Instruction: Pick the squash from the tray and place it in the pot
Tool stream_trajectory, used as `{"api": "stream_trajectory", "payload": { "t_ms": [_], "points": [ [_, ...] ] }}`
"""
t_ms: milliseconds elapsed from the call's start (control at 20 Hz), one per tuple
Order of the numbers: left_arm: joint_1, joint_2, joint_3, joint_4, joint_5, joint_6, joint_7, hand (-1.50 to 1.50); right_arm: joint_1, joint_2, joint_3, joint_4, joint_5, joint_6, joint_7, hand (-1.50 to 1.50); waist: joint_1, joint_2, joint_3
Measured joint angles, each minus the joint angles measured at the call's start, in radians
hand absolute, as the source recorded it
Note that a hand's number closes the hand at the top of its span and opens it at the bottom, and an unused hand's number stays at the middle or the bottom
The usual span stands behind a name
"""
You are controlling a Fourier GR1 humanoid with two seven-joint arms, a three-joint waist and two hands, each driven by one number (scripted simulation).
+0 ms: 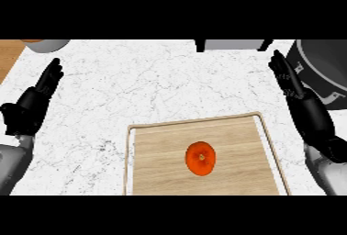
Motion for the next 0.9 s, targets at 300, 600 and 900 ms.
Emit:
{"api": "stream_trajectory", "payload": {
  "t_ms": [300, 600, 900],
  "points": [
    [0.078, -0.117, 0.018, -0.07, 0.037, 0.091, -0.011, 0.0, 0.08, -0.013, -0.09, -0.192, -0.032, 0.003, -0.201, 1.5, -0.02, -0.017, -0.016],
    [0.172, -0.248, -0.015, -0.135, 0.063, 0.156, -0.039, 0.0, 0.322, 0.048, -0.16, -0.232, 0.107, -0.231, -0.27, -1.5, -0.045, -0.017, -0.021],
    [0.247, -0.287, -0.036, -0.196, 0.057, 0.163, -0.065, 0.0, 0.615, 0.15, -0.022, -0.449, 0.214, -0.298, -0.501, -1.5, -0.027, -0.011, -0.022]
  ]
}}
